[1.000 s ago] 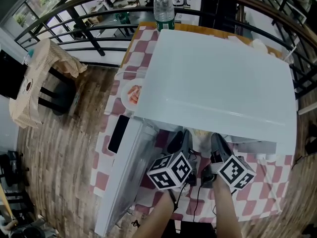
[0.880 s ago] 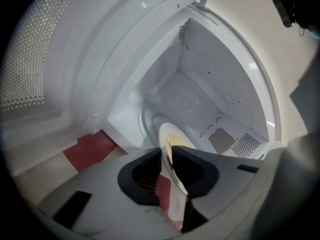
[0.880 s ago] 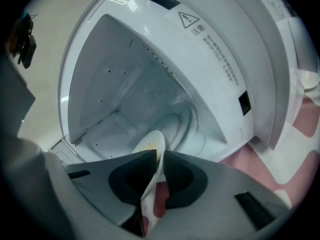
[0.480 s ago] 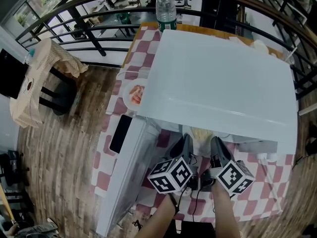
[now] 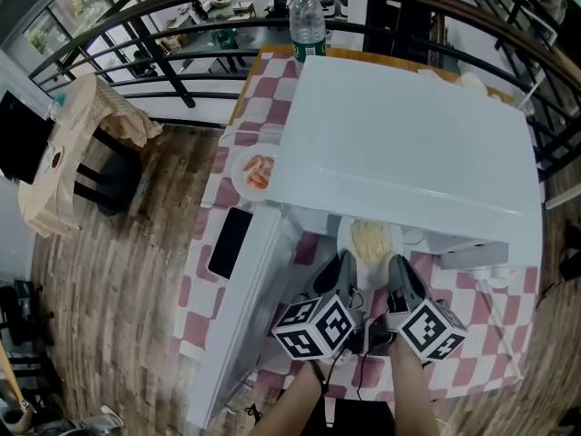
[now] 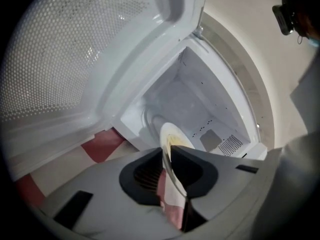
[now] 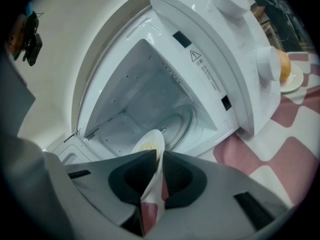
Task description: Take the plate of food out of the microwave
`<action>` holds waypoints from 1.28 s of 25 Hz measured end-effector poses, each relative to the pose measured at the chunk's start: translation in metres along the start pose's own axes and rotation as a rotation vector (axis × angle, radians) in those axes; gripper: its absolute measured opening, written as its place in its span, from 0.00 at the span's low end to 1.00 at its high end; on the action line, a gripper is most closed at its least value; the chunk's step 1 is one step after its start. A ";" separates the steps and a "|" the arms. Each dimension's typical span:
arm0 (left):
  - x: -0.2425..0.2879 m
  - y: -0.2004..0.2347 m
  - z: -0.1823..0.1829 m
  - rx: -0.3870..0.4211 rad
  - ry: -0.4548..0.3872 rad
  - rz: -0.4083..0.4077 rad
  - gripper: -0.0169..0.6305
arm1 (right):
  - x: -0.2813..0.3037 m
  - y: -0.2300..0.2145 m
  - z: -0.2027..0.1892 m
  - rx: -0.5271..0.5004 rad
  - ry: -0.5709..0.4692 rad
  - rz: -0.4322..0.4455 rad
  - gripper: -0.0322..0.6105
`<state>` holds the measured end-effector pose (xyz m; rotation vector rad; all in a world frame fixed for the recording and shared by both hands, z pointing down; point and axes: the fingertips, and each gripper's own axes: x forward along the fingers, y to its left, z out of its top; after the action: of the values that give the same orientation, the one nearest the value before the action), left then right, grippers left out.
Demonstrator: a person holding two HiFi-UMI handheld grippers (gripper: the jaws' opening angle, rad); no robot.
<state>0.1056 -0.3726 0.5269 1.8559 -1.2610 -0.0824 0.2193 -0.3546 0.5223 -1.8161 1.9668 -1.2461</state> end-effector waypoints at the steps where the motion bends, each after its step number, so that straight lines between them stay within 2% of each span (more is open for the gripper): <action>1: -0.003 -0.001 0.000 0.004 0.001 -0.005 0.14 | -0.003 0.002 -0.003 0.018 0.001 0.008 0.11; 3: -0.009 -0.003 -0.001 0.007 0.005 -0.014 0.14 | -0.009 0.005 -0.007 0.031 -0.006 0.010 0.11; 7: -0.022 -0.007 -0.005 0.019 0.016 -0.032 0.14 | -0.026 0.005 -0.004 -0.022 -0.053 -0.041 0.11; 13: -0.045 -0.017 -0.016 0.036 0.038 -0.069 0.14 | -0.054 0.010 -0.015 0.022 -0.088 -0.041 0.11; 22: -0.068 -0.030 -0.041 0.057 0.092 -0.124 0.14 | -0.096 -0.003 -0.030 0.046 -0.147 -0.109 0.11; 32: -0.073 -0.037 -0.044 0.082 0.104 -0.156 0.14 | -0.108 -0.001 -0.030 0.039 -0.171 -0.120 0.12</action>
<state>0.1180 -0.2843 0.5007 2.0014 -1.0617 -0.0179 0.2259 -0.2456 0.4997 -1.9752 1.7556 -1.1115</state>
